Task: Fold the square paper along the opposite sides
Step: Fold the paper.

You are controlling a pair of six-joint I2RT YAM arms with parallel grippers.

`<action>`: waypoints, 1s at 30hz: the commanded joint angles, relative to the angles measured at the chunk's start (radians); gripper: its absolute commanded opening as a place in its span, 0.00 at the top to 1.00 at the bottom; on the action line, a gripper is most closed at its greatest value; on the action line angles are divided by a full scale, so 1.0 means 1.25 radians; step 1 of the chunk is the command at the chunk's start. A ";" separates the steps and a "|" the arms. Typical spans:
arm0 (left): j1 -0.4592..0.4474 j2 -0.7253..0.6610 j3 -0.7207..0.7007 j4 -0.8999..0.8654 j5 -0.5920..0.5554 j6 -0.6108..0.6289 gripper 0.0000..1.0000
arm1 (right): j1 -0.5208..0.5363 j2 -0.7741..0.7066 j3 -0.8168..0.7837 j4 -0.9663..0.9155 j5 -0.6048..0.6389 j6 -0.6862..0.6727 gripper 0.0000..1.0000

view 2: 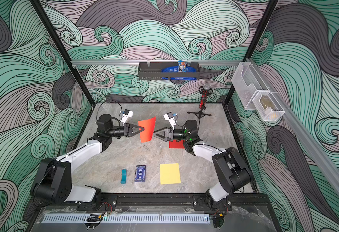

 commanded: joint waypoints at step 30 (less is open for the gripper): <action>-0.003 -0.018 0.017 -0.018 0.007 0.021 1.00 | 0.096 0.129 0.114 -0.053 -0.050 -0.040 0.34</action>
